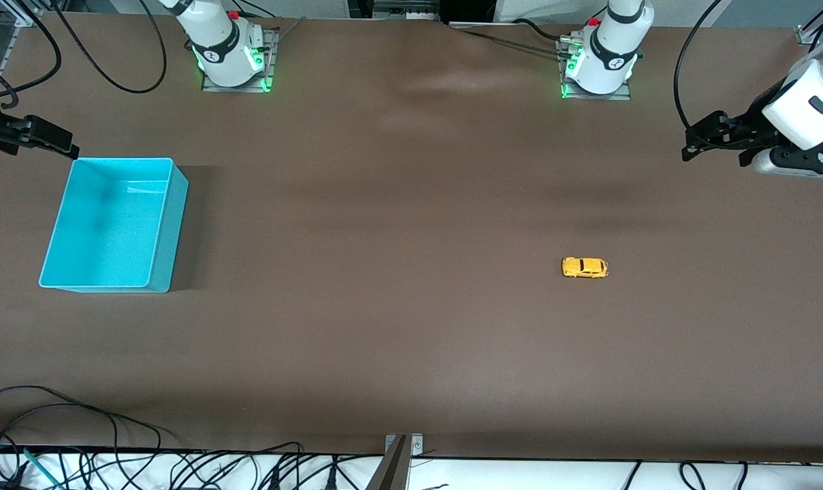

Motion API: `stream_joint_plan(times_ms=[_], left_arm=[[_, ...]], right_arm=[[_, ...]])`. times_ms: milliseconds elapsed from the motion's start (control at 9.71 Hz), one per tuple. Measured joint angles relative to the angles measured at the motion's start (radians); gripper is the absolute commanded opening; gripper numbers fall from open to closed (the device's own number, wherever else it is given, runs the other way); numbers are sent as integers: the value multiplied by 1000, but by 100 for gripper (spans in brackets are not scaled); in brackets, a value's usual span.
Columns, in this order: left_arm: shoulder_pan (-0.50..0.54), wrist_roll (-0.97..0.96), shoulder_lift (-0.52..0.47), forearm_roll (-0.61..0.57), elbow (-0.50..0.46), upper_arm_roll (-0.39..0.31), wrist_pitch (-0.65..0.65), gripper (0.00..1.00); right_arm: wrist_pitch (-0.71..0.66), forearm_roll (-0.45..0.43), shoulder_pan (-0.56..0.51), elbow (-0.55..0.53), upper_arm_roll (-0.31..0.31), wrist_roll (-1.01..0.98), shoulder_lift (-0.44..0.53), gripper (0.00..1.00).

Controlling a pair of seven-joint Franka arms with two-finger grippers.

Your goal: Wind up and store yellow beetle car

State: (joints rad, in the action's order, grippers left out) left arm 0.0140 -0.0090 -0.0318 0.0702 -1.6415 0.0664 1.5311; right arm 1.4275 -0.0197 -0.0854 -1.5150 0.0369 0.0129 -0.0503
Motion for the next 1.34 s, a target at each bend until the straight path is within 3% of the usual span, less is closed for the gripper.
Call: stream_joint_plan(times_ms=[1338], left_arm=[[1, 0, 3, -81, 0, -1, -1, 100]], right_arm=[[-27, 2, 7, 0, 0, -14, -3, 100]])
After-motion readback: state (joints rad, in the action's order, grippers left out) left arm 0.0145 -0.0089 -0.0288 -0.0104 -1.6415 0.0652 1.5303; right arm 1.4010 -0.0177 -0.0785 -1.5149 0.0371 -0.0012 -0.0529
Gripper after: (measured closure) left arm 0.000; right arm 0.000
